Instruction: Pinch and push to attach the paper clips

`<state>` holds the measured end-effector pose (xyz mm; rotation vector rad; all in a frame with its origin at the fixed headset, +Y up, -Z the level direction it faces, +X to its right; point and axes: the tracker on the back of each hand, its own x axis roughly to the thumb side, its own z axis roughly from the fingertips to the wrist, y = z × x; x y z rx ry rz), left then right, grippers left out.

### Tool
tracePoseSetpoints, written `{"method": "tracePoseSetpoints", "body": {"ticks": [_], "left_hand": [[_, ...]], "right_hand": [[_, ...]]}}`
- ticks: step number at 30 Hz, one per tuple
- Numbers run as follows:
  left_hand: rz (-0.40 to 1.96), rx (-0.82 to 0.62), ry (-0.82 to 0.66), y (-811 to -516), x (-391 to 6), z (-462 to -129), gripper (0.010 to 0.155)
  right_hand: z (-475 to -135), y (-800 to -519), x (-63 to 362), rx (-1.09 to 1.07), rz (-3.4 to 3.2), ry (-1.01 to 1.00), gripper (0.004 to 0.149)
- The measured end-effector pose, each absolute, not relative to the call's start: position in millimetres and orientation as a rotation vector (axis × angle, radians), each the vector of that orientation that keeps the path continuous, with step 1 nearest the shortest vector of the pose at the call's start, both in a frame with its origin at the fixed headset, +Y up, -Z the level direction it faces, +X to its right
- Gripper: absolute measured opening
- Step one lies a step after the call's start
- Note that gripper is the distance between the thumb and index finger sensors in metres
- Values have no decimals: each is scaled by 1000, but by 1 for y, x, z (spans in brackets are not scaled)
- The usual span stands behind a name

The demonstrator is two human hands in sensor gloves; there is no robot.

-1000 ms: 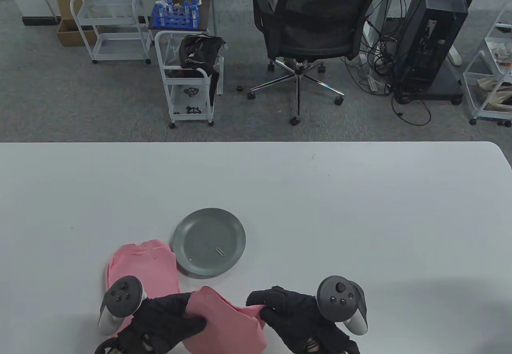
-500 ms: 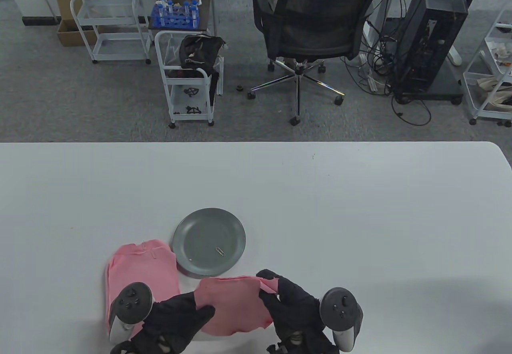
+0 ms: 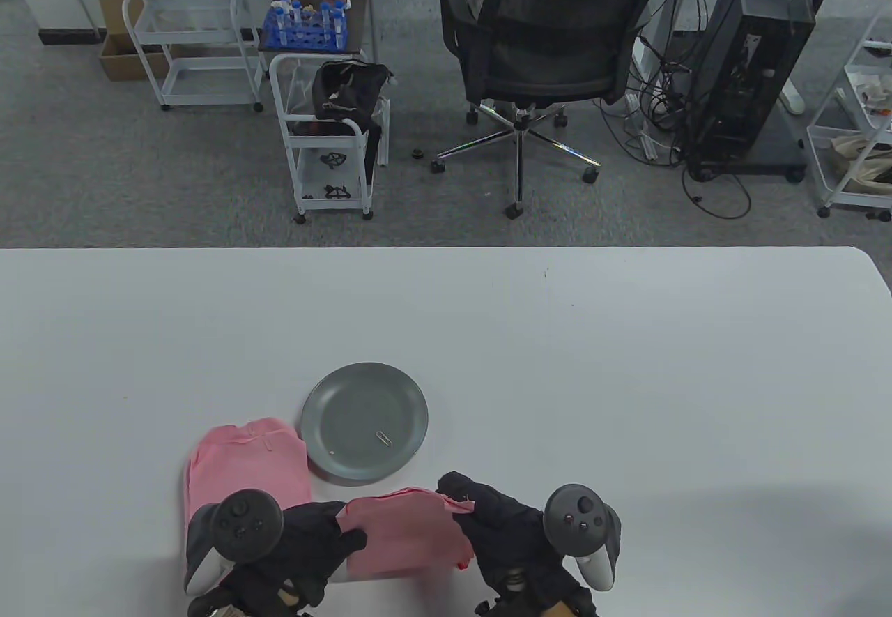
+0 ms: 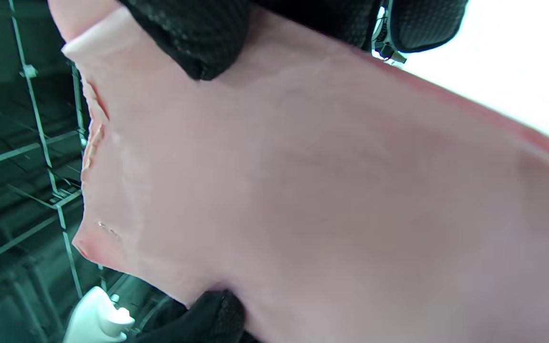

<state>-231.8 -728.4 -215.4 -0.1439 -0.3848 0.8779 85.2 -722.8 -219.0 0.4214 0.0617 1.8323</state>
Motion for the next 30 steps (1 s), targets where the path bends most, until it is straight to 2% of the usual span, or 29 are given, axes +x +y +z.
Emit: {"method": "tracePoseSetpoints", "body": {"ticks": [3,5,7,8,10,16,19,23,25,27,30], "left_hand": [[900,-60,-419,-716,-231,-208,46],[855,-85,-409,-717,-228,-208,47],[779,-136,-368,-724,-226,-211,47],[729,-180,-334,-731,-226,-215,48],[740,-221,-330,-737,-227,-218,48],[856,-52,-413,-712,-231,-205,47],[790,-91,-373,-721,-229,-210,47],[770,-188,-330,-738,-231,-220,47],[805,-137,-341,-732,-232,-218,46],[819,-86,-389,-721,-230,-213,46],[819,-33,-485,-704,-222,-202,45]], "right_hand": [[-208,-705,86,461,1877,-84,42],[-208,-705,87,436,1928,-125,42],[-213,-715,86,383,1943,-89,42],[-218,-725,85,360,1950,-6,42],[-223,-733,85,351,1911,70,42],[-208,-707,87,433,1892,-95,42],[-214,-716,87,387,1929,-80,42],[-225,-736,85,333,1895,80,42],[-224,-733,86,360,1850,98,42],[-222,-726,90,383,1785,107,48],[-220,-722,95,413,1667,182,74]]}}
